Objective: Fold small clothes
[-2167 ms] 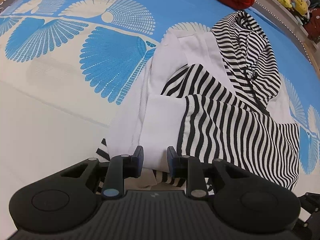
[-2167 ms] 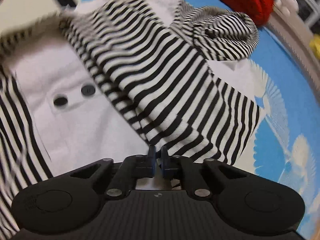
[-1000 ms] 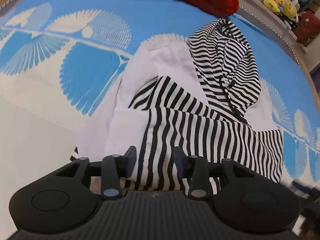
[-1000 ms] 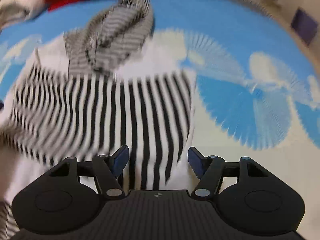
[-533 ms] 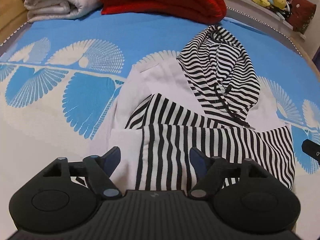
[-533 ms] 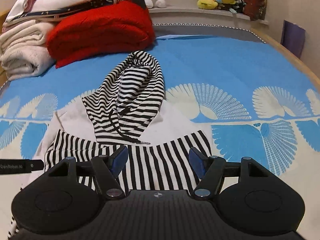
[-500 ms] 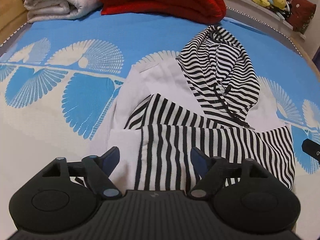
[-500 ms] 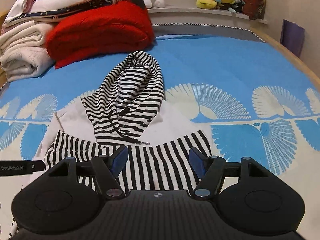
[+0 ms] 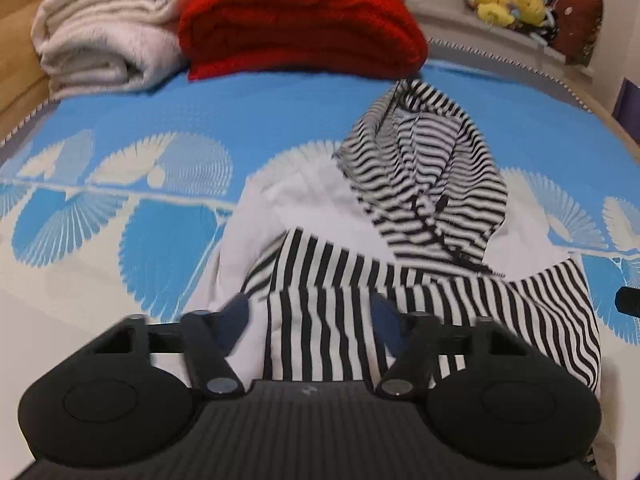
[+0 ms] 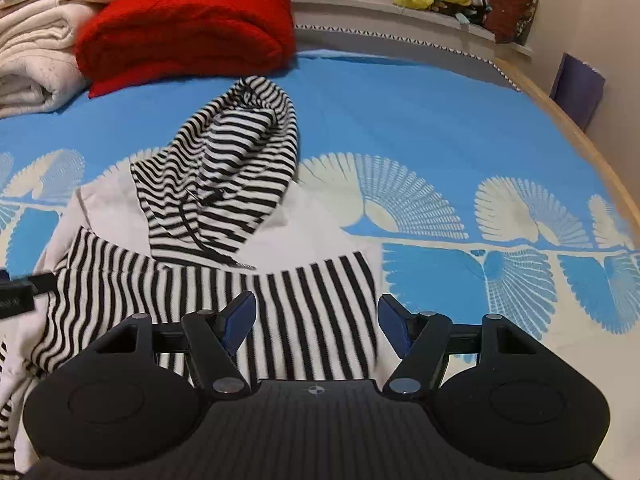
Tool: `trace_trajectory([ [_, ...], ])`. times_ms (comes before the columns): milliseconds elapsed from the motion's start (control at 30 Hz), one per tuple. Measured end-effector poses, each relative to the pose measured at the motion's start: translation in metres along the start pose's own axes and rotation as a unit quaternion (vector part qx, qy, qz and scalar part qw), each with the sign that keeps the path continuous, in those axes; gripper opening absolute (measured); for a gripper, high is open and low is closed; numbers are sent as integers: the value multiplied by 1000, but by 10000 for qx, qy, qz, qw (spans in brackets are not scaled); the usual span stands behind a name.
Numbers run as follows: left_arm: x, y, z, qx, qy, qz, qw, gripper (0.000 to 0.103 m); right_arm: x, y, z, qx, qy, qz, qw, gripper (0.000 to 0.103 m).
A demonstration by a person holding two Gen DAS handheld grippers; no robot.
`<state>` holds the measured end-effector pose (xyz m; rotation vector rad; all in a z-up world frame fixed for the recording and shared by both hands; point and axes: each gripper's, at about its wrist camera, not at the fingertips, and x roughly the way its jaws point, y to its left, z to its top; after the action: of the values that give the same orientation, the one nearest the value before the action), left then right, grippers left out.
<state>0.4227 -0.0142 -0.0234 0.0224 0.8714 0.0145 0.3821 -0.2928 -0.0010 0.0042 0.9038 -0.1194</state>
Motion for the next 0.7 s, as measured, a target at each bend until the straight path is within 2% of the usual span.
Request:
trace_trajectory([
  [67, -5, 0, 2, 47, -170, -71, 9998, 42, 1, -8, 0, 65, 54, -1, 10000, 69],
  [133, -10, -1, 3, 130, -321, -130, 9993, 30, 1, -17, 1, 100, 104, -4, 9999, 69],
  [167, -13, -2, 5, 197, -384, -125, 9990, 28, 1, -20, 1, 93, 129, -21, 9999, 69],
  [267, -13, -7, 15, 222, -323, -103, 9992, 28, 1, -28, 1, -41, 192, -62, 9998, 69],
  [333, -7, -15, 33, 200, -227, -166, 9994, 28, 2, -31, -1, -226, 208, -166, 9994, 69],
  [433, 15, -34, 73, 210, -299, -297, 9989, 28, 5, -36, -5, -441, 262, -287, 9983, 69],
  [567, 76, -62, 128, 271, -472, -149, 9984, 28, 12, -46, -6, -409, 391, -315, 9979, 69],
  [700, 161, -83, 180, 253, -256, -130, 9993, 31, 19, -53, -4, -252, 455, -311, 9982, 69],
])
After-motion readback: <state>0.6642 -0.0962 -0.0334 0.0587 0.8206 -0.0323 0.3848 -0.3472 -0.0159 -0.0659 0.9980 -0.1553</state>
